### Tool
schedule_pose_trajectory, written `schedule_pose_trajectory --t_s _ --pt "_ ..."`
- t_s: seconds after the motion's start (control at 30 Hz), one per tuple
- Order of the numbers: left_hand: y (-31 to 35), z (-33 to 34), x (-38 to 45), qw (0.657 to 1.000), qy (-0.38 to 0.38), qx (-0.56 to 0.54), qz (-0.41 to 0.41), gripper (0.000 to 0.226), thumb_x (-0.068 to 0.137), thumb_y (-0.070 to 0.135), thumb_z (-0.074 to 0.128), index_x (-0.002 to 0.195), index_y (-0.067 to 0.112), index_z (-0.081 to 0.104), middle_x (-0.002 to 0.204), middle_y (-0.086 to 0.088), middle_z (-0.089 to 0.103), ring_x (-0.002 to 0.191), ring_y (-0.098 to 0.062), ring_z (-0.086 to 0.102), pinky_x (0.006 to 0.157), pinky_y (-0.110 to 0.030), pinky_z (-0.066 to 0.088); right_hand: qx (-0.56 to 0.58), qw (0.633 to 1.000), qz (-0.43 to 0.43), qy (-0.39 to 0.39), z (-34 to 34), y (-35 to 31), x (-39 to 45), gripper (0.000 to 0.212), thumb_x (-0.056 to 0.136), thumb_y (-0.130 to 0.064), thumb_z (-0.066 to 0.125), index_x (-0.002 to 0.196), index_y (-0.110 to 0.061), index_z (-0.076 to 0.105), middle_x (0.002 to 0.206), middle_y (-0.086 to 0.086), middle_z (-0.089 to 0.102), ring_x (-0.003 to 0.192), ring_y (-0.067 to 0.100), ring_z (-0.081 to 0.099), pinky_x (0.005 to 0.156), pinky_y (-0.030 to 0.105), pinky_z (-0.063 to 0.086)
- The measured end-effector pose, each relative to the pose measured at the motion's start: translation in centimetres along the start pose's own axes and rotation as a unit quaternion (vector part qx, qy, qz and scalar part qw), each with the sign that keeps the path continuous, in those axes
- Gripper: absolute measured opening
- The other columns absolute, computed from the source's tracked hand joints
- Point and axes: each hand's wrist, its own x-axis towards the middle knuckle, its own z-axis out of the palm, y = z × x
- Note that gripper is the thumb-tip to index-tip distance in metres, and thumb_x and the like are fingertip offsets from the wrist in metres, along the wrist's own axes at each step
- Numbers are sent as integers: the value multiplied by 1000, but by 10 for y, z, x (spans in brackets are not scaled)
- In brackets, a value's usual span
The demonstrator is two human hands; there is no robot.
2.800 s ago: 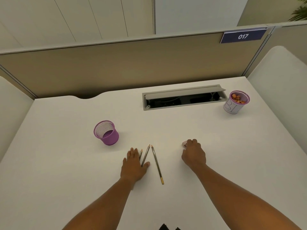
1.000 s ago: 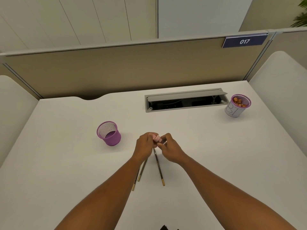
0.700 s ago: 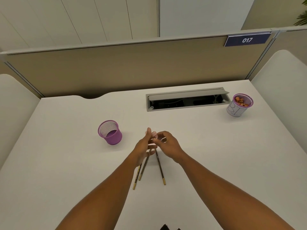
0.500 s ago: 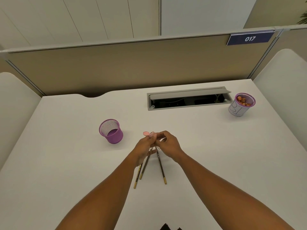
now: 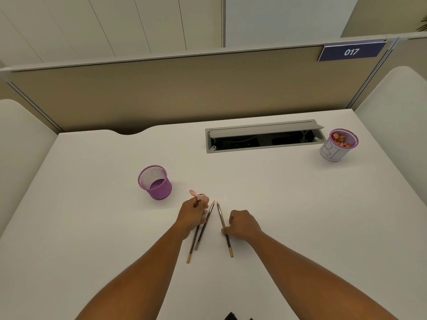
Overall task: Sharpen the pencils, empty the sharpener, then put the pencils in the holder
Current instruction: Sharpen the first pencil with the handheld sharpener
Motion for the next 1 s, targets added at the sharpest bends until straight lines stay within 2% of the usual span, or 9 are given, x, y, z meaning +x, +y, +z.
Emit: schedule_pose_trajectory --t_s 0.07,0.13,0.23,0.3,0.4,0.57,0.67,0.77,1.0 --pt "-2 -2 0 1000 -3 23 4 17 99 31 58 99 14 65 85 -13 46 75 -24 42 70 -35 47 -13 1000 -3 -4 2 -1 1 36 69 -38 74 95 -17 59 96 0 58 84 19 59 63 26 45" --pt "-5 -5 1 999 5 48 13 25 100 29 58 116 11 65 84 -13 50 76 -23 47 74 -34 53 -25 1000 -11 -3 5 -1 2 33 70 -32 71 96 -17 59 96 0 58 84 19 58 62 26 43" --pt "-8 -7 2 994 24 100 31 32 99 27 61 126 11 63 98 -7 62 86 -21 59 82 -36 60 -46 999 -26 6 9 0 3 25 73 -21 64 96 -15 59 99 3 60 85 22 60 61 26 43" --pt "-9 -8 1 992 21 119 43 32 97 25 62 127 14 63 105 -4 64 91 -19 60 82 -36 61 -45 999 -23 9 10 0 3 24 72 -18 61 96 -14 59 99 4 60 85 22 59 61 25 42" --pt "-9 -10 0 989 24 138 56 26 95 23 66 121 22 64 102 0 66 90 -18 62 83 -40 60 -29 999 -20 14 10 2 3 26 73 -21 58 98 -13 60 100 4 57 88 23 58 63 26 42" --pt "-10 -15 0 981 34 176 76 20 89 25 71 106 32 64 101 6 68 97 -12 65 88 -36 55 56 995 -63 61 -4 8 5 25 83 -17 48 103 -13 62 104 6 53 97 24 55 76 28 42" --pt "-9 -16 -4 975 38 194 99 19 89 23 71 98 37 62 99 13 68 94 -6 64 81 -22 51 77 987 -117 76 -18 15 5 27 88 -11 46 109 -16 62 103 4 52 91 18 53 78 28 41" --pt "-5 -17 -8 970 43 211 114 23 90 20 71 94 40 60 95 23 67 88 6 62 68 -5 42 68 983 -148 84 -30 22 6 23 91 -16 48 109 -20 63 97 -3 51 87 14 51 77 28 41" --pt "-4 -18 -10 961 34 236 143 18 88 11 73 100 22 66 93 23 66 79 23 57 69 4 37 10 977 -193 94 -42 29 4 26 94 -22 49 115 -25 63 96 -9 47 93 14 56 79 30 44"
